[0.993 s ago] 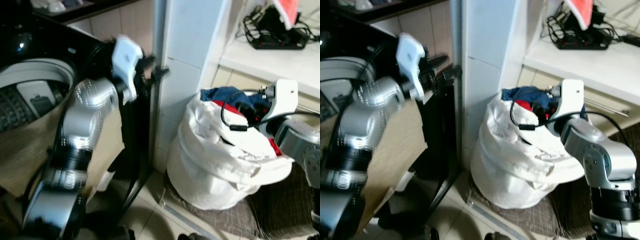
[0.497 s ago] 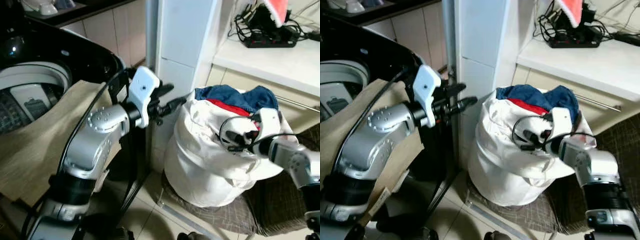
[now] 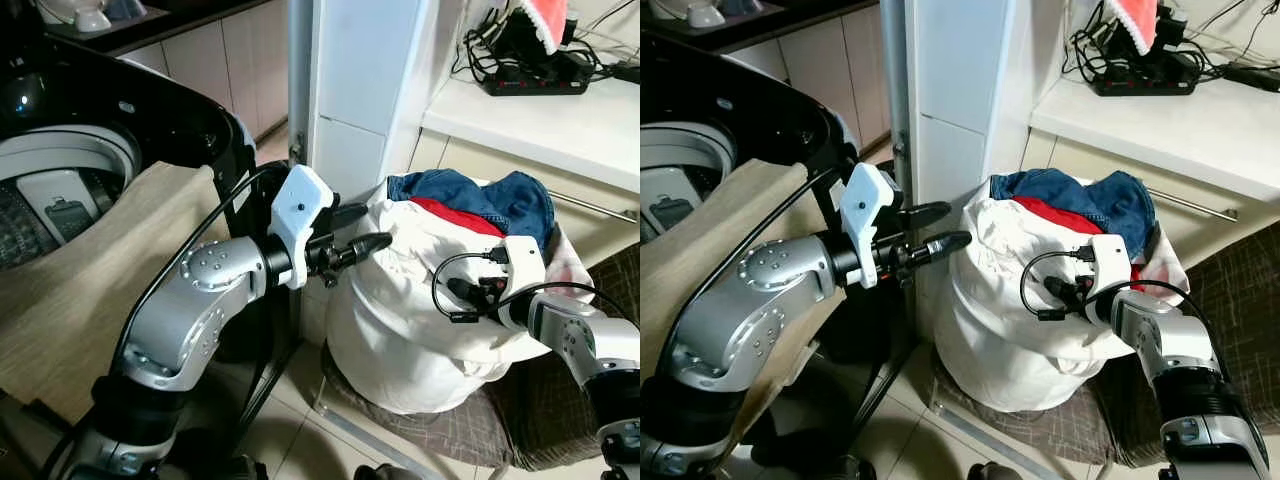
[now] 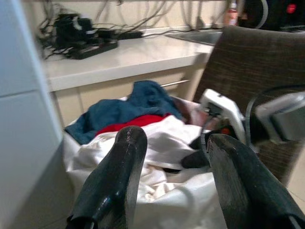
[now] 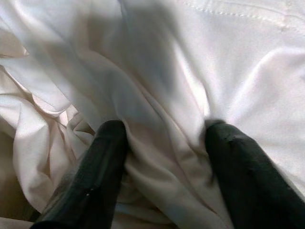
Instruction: Clothes washing
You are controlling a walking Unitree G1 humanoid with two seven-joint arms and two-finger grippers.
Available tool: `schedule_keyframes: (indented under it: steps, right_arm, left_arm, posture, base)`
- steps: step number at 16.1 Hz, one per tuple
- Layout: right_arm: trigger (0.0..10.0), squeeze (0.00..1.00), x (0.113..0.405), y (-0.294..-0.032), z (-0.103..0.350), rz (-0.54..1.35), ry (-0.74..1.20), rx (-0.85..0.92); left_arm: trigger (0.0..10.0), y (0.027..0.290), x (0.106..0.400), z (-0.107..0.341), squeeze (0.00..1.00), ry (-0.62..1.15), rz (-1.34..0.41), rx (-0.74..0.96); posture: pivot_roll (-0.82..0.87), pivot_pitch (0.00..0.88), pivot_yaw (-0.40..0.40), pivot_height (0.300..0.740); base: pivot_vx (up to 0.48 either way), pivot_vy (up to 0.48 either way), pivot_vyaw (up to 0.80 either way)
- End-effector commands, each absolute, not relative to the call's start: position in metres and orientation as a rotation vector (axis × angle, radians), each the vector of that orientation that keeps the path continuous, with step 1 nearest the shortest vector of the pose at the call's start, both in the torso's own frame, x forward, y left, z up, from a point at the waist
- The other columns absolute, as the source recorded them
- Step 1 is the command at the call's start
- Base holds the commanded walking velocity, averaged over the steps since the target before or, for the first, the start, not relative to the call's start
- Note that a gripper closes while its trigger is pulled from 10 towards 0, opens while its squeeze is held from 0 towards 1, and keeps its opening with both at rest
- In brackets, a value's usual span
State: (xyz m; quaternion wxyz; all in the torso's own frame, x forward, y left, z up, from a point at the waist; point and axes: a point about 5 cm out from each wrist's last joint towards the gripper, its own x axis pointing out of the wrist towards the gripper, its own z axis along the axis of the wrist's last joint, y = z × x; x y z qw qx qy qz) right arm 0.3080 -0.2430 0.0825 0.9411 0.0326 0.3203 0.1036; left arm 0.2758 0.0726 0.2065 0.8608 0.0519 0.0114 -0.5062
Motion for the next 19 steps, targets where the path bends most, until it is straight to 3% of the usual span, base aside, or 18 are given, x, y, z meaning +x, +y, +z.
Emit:
schedule_keyframes:
  steps: [1,4,12,19]
  right_arm:
    - [0.0,0.0,0.309,-0.244,0.081,0.212,0.662,0.062]
    - [0.0,0.0,0.312,-0.244,0.083,0.211,0.631,0.066]
    - [0.0,0.0,0.319,-0.246,0.097,0.202,0.557,0.087]
    - [0.0,0.0,0.326,-0.243,0.171,0.269,0.295,0.19]
  left_arm:
    - [10.0,0.067,0.267,0.205,0.0,0.043,-1.134,0.107]
    - [10.0,0.066,0.257,0.199,0.0,0.09,-1.214,0.128]
    - [10.0,0.069,0.259,0.198,0.0,0.103,-1.198,0.158]
    - [10.0,0.072,0.274,0.207,0.0,0.02,-1.054,0.152]
  posture:
    - [-0.07,0.054,-0.005,0.74]
    - [-0.07,0.056,-0.005,0.74]
    - [-0.07,0.054,-0.002,0.74]
    - [-0.07,0.056,-0.002,0.74]
  base:
    - [0.0,0.0,0.0]
    - [0.0,0.0,0.0]
    - [0.0,0.0,0.0]
    - [0.0,0.0,0.0]
